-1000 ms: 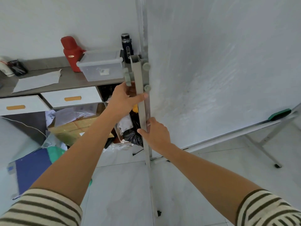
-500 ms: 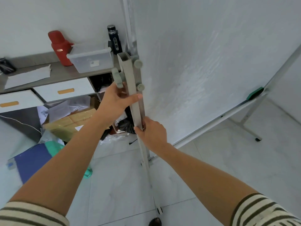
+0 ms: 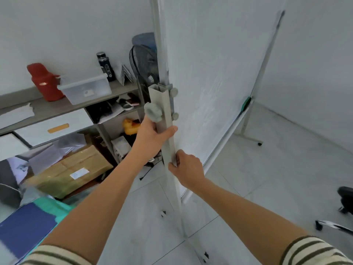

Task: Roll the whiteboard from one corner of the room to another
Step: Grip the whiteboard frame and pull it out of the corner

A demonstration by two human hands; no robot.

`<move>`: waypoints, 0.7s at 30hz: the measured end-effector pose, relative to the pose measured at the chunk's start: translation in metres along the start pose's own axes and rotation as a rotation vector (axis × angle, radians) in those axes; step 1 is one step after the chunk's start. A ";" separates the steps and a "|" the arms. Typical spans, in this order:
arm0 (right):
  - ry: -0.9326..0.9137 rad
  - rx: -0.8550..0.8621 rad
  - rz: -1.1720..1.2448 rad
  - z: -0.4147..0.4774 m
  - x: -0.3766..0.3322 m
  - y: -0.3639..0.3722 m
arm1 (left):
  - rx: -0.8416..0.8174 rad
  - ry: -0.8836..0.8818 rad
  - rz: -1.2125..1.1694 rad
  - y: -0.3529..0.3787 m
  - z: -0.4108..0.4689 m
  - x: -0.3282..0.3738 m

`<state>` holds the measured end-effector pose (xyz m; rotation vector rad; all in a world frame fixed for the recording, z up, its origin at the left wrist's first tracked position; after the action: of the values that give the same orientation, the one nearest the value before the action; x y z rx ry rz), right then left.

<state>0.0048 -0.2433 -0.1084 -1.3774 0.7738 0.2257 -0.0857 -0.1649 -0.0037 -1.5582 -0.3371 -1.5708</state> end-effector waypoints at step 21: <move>0.051 -0.046 0.105 -0.286 -0.115 0.091 | -0.002 -0.087 0.095 -0.053 -0.314 0.048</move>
<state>-0.2348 -0.4571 -0.1088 -1.3912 0.8890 0.2931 -0.3273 -0.3780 0.0035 -1.6239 -0.3049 -1.4345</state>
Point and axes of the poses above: each hand's wrist, its own z-axis towards the middle knuckle, its own y-axis out of the palm, x = y × z, the point moved 4 cm from there along z, towards the middle knuckle, and after that the axes turned 8 degrees about -x, right-handed, at the moved point
